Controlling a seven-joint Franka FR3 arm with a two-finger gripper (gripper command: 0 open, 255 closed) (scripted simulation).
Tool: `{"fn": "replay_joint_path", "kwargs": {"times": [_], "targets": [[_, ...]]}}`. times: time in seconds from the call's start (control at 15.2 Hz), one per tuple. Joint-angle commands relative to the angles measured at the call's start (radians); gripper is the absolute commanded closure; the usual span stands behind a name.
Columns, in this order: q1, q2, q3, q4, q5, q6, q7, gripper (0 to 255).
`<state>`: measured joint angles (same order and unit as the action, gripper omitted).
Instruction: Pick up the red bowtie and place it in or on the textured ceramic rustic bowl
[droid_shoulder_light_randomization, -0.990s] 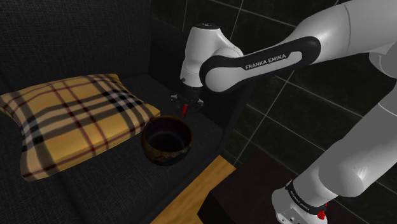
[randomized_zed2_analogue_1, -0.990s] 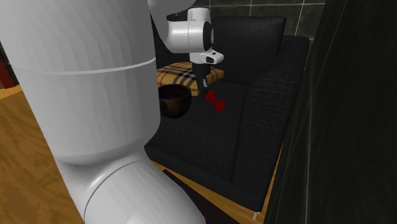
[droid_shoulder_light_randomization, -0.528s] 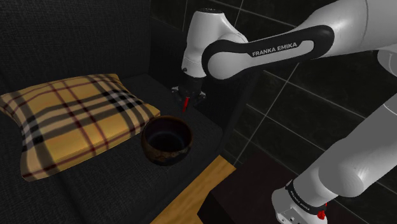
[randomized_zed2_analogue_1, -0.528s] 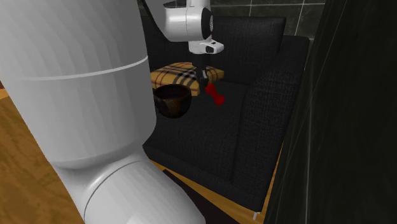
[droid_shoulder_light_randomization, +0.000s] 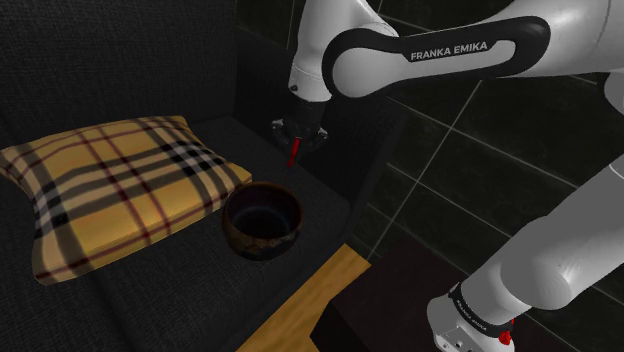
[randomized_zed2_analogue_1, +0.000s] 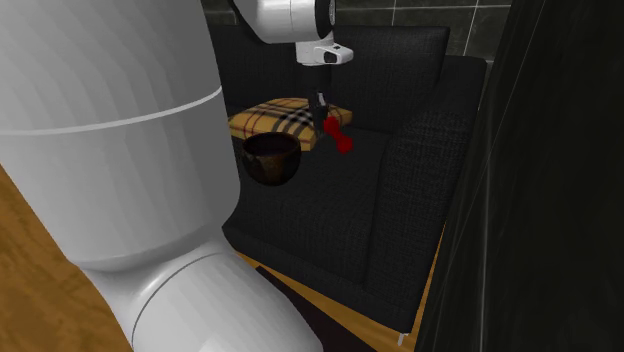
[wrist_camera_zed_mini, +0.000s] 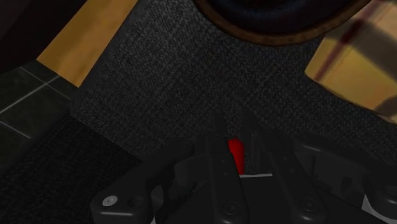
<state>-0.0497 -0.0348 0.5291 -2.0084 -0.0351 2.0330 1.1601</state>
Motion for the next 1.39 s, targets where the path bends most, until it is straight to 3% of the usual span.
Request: {"fn": "replay_joint_path", "kwargs": {"times": [0.0, 0.46, 0.92, 1.32], "targets": [[-0.001, -0.006, -0.002, 0.023, 0.004, -0.028, -0.005, 255], [-0.002, -0.021, -0.004, 0.094, 0.013, -0.112, -0.015, 255], [0.079, 0.027, 0.090, 0.155, -0.021, -0.140, 0.170, 255], [0.167, 0.123, 0.168, 0.257, -0.091, -0.180, 0.349, 255]]}}
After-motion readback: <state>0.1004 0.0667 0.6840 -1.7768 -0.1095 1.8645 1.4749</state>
